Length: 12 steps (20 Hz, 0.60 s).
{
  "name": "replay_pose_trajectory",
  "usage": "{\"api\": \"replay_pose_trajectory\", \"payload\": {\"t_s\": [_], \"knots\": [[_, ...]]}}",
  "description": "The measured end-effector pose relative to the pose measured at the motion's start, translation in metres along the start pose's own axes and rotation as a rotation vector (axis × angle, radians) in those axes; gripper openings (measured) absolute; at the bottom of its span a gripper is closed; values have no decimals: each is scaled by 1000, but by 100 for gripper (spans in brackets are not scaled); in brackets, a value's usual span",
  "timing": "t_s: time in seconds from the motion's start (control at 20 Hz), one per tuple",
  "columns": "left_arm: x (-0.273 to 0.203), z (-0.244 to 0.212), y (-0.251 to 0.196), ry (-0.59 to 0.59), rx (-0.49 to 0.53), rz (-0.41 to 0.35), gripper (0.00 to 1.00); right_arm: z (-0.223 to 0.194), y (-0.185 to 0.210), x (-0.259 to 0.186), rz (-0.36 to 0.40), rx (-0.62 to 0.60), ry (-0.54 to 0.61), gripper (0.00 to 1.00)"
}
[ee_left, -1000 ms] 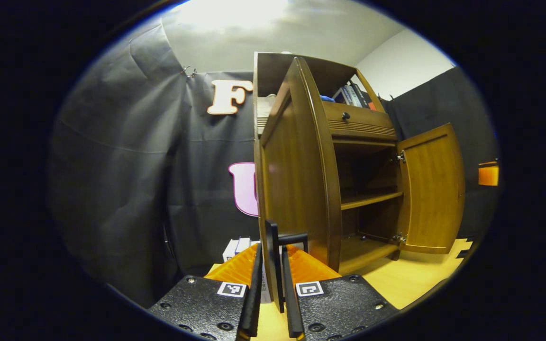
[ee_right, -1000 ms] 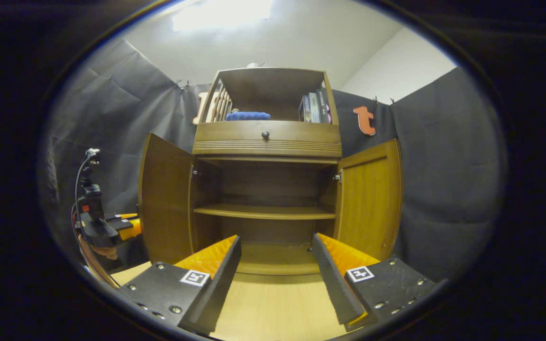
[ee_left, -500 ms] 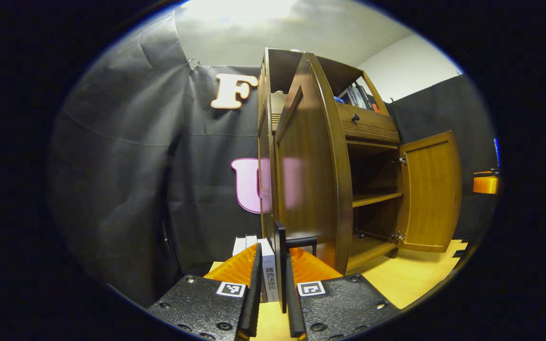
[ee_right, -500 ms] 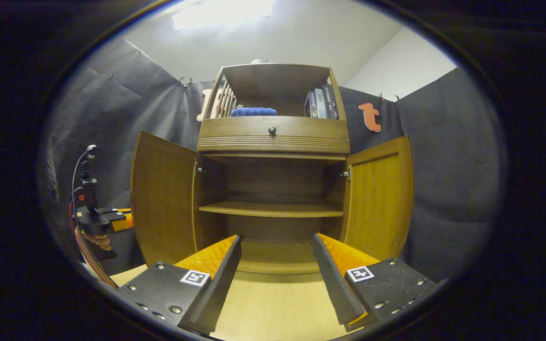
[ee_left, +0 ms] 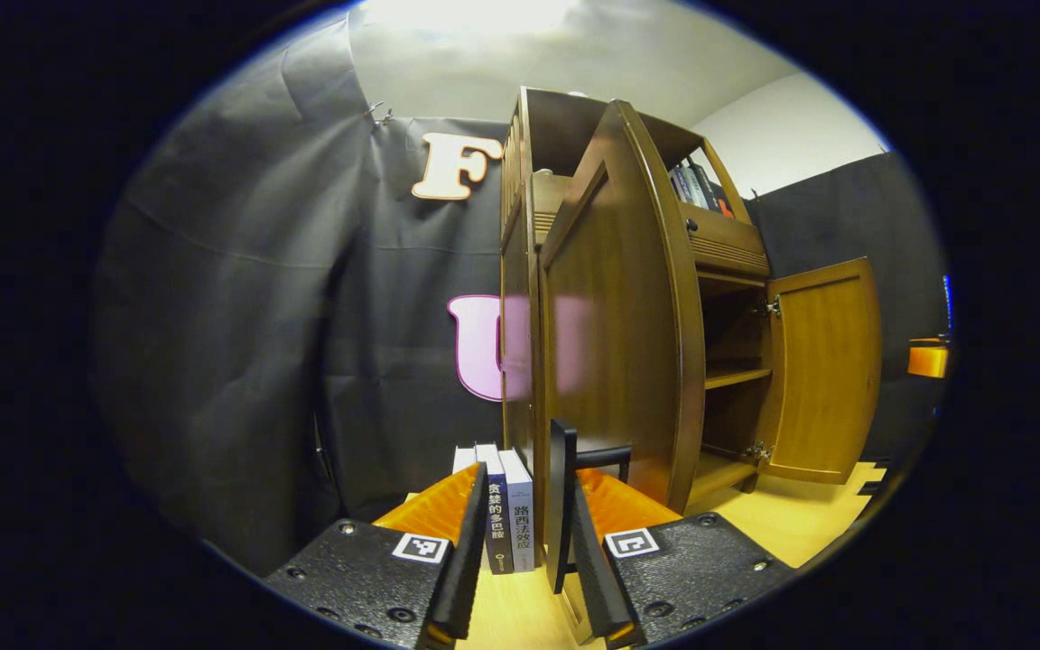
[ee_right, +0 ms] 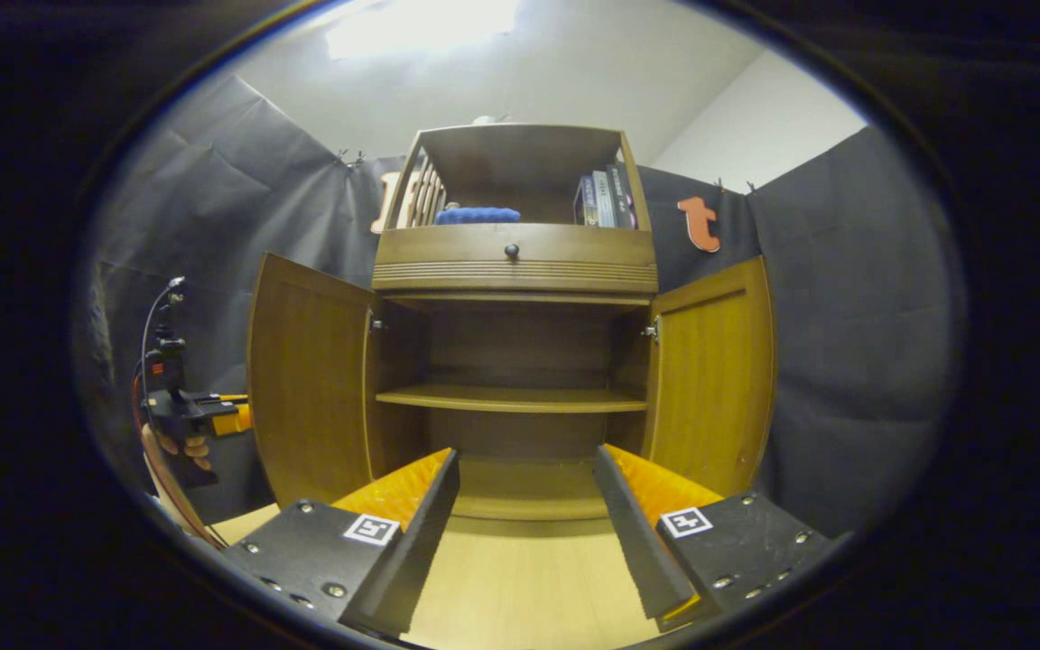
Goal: Open the right door of the double-door shoe cabinet with the right hand, and open the left door with the left hand.
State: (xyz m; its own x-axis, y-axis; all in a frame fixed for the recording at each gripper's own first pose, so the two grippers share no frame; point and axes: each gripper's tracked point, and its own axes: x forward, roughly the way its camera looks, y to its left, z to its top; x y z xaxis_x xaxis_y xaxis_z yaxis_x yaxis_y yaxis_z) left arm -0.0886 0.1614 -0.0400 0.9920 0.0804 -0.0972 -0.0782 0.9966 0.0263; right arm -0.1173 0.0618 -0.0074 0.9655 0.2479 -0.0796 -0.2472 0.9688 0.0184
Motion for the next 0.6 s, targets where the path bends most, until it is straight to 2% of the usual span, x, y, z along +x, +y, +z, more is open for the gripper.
{"api": "replay_pose_trajectory", "payload": {"t_s": [0.05, 0.1, 0.15, 0.3, 0.45, 0.5, 0.55, 0.6], "knots": [[-1, -1, 0, -1, 0, 2, 51, -1, -4, -1, -2, 8, -2, 90], [-3, -1, 1, -4, 1, 7, 54, -2, -6, -1, -2, 13, -4, 90], [-4, -2, 3, -1, 0, 16, 53, -4, -9, -1, -5, 19, -5, 90], [-15, -4, 7, 14, -20, 40, 60, -10, -14, 1, -4, 48, 4, 90], [-32, -4, 10, 17, -25, 67, 76, -14, -16, 2, -4, 56, 7, 90], [-37, -2, 10, 18, -21, 78, 87, -12, -16, 2, -2, 59, 2, 90], [-42, 0, 9, 19, -10, 94, 86, -10, -16, -1, 1, 62, -7, 90], [-49, 6, 7, 14, -5, 108, 90, -6, -16, -3, 4, 62, -17, 90]]}}
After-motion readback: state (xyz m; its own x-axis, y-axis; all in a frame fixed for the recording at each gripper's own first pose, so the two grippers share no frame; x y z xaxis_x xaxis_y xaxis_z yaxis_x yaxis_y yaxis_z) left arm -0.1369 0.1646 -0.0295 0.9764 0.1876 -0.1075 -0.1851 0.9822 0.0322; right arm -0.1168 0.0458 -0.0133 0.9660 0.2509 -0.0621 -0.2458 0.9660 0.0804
